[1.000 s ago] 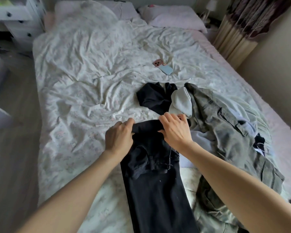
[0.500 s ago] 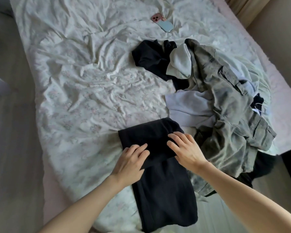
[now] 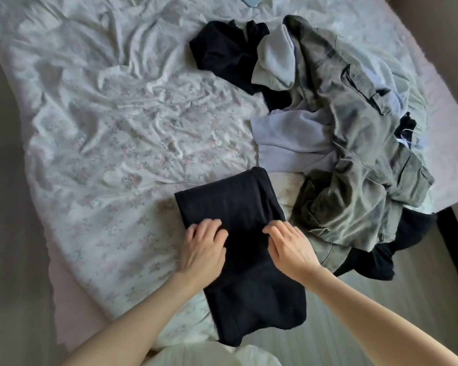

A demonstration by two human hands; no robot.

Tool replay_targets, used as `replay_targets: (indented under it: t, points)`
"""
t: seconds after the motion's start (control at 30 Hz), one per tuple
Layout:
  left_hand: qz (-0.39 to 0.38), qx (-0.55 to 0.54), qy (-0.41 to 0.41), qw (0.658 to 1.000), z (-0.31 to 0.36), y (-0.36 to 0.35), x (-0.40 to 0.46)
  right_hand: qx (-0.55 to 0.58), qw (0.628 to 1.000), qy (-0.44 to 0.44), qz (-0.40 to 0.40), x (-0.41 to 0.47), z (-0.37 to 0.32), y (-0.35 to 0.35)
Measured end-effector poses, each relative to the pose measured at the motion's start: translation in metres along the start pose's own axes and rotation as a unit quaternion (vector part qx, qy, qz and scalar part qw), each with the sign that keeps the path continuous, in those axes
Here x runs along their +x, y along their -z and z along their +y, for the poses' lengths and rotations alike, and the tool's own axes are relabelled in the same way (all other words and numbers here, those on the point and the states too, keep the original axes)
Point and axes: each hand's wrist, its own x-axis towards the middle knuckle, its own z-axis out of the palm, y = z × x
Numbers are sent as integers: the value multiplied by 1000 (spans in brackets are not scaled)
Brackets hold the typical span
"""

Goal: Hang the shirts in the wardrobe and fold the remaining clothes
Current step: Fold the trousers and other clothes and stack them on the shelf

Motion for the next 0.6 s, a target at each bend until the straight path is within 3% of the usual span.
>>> replay_targets:
  t: [0.07, 0.13, 0.2, 0.27, 0.37, 0.47, 0.53, 0.6]
  points:
    - [0, -16, 81, 997, -12, 7, 26, 11, 996, -72, 42, 27, -5, 5]
    - [-27, -21, 144, 989, -25, 8, 49, 60, 981, -185, 26, 56, -6, 7]
    - [-45, -25, 165, 985, -38, 6, 68, 132, 952, -277, -2, 85, -3, 8]
    - [-64, -36, 161, 984, -47, 6, 84, 169, 933, -317, -13, 110, 0, 8]
    - [-126, -48, 162, 977, -60, 3, 98, 183, 919, -349, -32, 132, 8, 7]
    - [-182, -37, 151, 971, -68, -1, 95, 88, 934, -338, -75, 128, 20, 4]
    - [-188, -48, 149, 970, -71, -3, 91, 43, 946, -318, -52, 119, 29, 1]
    - [-201, -65, 162, 964, -77, -1, 92, 70, 960, -272, -9, 119, 33, 4]
